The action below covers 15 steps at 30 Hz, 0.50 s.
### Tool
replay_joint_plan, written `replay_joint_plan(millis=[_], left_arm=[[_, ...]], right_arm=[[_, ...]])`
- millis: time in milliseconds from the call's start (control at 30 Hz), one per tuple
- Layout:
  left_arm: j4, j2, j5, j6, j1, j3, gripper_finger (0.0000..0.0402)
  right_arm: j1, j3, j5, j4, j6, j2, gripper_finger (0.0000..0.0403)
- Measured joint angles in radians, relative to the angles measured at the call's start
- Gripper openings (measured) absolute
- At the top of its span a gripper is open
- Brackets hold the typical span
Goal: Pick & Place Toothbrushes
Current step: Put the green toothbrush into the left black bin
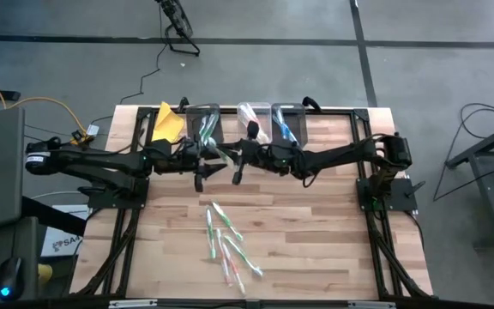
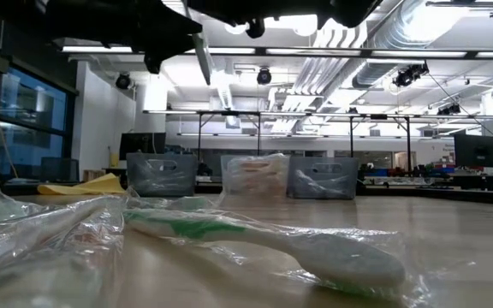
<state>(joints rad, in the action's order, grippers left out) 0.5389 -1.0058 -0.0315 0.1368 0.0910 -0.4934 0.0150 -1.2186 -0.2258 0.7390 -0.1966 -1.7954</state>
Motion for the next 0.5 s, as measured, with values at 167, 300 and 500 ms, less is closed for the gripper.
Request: replay_joint_plan(millis=[167,300,500], left_arm=[[0.003,-0.009,0.002,0.002,0.0,0.0,0.0113],[-0.004,-0.009,0.008,0.004,0.001,0.0,0.0026],[-0.036,-0.009,-0.017,-0.007,0.002,0.0,0.002]], right_arm=[[0.001,0.0,-0.03,0.003,-0.02,-0.01,0.0004],[0.005,0.0,-0.021,0.007,-0.022,-0.01,0.0004],[0.004,0.0,-0.04,-0.002,-0.022,-0.01,0.0004]])
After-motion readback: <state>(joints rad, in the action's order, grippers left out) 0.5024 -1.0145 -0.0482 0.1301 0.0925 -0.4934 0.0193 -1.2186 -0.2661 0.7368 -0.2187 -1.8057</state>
